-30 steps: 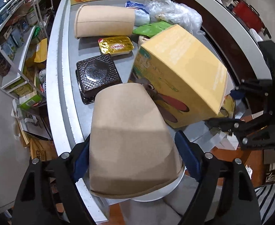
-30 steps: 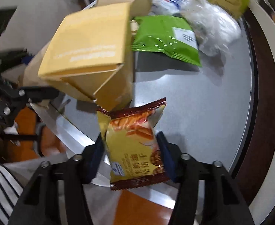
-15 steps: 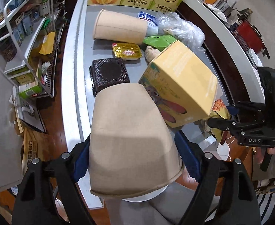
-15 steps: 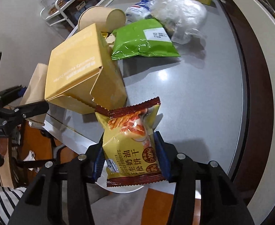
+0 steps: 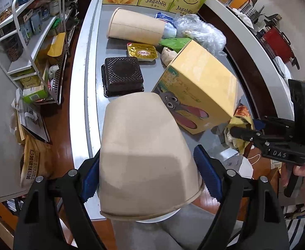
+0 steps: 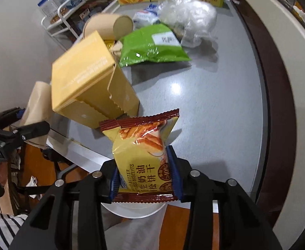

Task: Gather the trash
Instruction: 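Carry the paper cup in left tool and packet in right tool over the white bin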

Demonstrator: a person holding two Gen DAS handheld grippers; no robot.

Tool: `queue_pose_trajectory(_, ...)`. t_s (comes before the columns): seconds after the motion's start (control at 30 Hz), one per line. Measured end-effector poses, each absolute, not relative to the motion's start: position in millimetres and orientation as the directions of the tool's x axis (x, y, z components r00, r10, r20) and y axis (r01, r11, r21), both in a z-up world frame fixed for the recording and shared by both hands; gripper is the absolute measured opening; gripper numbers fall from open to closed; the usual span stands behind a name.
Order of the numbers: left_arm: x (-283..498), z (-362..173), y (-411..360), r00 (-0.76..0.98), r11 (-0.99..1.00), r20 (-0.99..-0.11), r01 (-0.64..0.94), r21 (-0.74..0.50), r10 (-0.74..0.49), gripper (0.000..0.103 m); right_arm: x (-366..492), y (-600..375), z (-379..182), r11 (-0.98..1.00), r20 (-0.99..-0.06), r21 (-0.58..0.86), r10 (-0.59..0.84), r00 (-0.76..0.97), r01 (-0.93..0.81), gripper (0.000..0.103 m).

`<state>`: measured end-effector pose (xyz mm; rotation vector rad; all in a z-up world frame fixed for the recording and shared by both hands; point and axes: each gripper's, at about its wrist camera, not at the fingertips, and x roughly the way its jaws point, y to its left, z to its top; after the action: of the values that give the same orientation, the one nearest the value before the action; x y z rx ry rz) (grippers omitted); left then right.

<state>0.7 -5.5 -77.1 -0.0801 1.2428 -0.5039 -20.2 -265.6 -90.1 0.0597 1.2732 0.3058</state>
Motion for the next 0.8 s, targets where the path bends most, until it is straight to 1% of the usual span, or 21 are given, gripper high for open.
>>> queue_pose_trajectory(0.2,-5,-65,1,0.249,0.883,-0.867,0.315,-0.348,-0.431,0.083,-33,-283,-72,0.956,-0.913,0.242,0.282,0.295,-0.165,0.039)
queue_pose_trajectory(0.3,-9,-53,4,0.274,0.878,-0.853,0.322,-0.353,-0.444,0.083,-44,-289,-56,0.947,-0.891,0.279,0.318,0.323,-0.161,0.039)
queue_pose_trajectory(0.5,-20,-32,0,0.321,0.878,-0.842,0.359,-0.316,-0.434,0.083,-58,-280,-32,0.931,-0.861,0.316,0.363,0.356,-0.184,0.039)
queue_pose_trajectory(0.63,-33,-27,-3,0.337,0.882,-0.845,0.377,-0.284,-0.416,0.083,-68,-270,-28,0.922,-0.854,0.331,0.384,0.352,-0.203,0.039)
queue_pose_trajectory(0.8,-52,-34,-6,0.318,0.879,-0.86,0.397,-0.263,-0.4,0.083,-81,-257,-42,0.905,-0.86,0.358,0.416,0.295,-0.232,0.039)
